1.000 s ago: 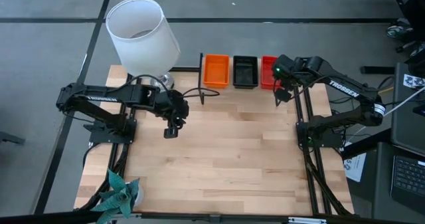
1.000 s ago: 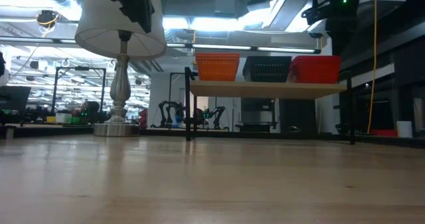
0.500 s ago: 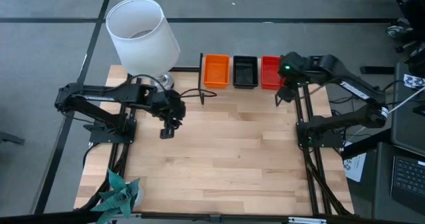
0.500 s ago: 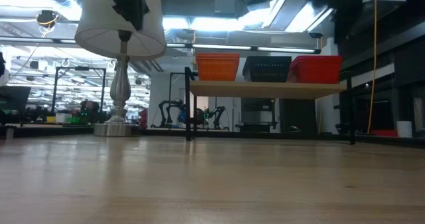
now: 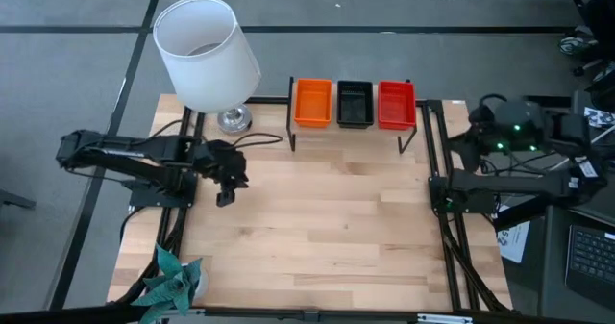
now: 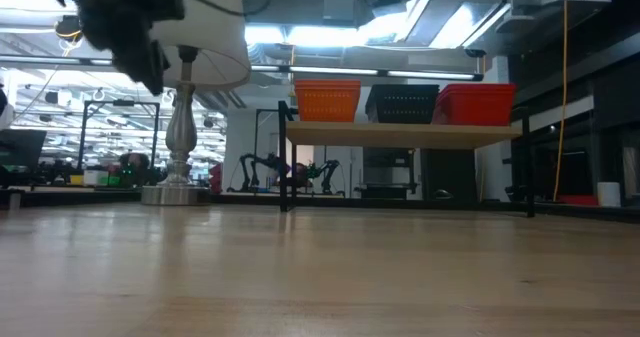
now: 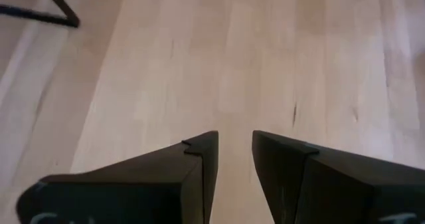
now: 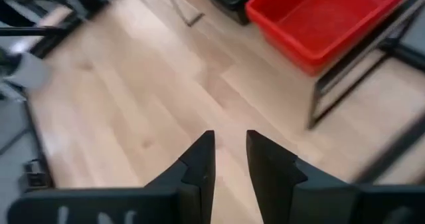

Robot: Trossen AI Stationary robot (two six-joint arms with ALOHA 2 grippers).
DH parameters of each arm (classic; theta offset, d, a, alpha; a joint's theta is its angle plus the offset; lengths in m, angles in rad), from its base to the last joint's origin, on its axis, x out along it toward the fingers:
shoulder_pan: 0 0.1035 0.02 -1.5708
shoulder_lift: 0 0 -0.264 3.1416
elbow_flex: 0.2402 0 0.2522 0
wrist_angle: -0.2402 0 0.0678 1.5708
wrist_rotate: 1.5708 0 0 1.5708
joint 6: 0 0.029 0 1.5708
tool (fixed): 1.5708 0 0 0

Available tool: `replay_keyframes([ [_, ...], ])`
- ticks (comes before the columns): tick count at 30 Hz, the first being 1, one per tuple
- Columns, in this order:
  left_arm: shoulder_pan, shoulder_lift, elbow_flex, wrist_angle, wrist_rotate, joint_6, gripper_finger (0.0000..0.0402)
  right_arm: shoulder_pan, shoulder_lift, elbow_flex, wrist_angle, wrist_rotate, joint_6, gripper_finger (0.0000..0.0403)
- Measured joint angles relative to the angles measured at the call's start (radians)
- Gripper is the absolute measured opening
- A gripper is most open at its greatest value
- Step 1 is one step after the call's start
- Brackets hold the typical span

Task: Stack baskets on shelf by color
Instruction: Return to Home Position

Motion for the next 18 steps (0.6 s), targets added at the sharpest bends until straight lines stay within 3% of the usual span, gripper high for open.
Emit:
replay_keyframes([
  [2, -0.003, -0.094, -0.093, 0.087, -0.008, -0.009, 0.0085, 0.001, -0.058, -0.063, 0.041, -0.027, 0.002, 0.0086],
  [9, -0.003, -0.366, -0.434, 0.623, -0.019, 0.020, 0.0085, 0.001, -0.230, -0.370, 0.229, -0.145, 0.001, 0.0086],
  [14, -0.003, -0.489, -0.592, 0.803, -0.019, 0.017, 0.0085, 0.001, -0.305, -0.579, 0.537, -0.322, -0.003, 0.0086],
  [18, -0.003, -0.541, -0.672, 0.903, -0.019, 0.025, 0.0085, 0.001, -0.317, -0.703, 0.763, -0.403, -0.029, 0.0086],
])
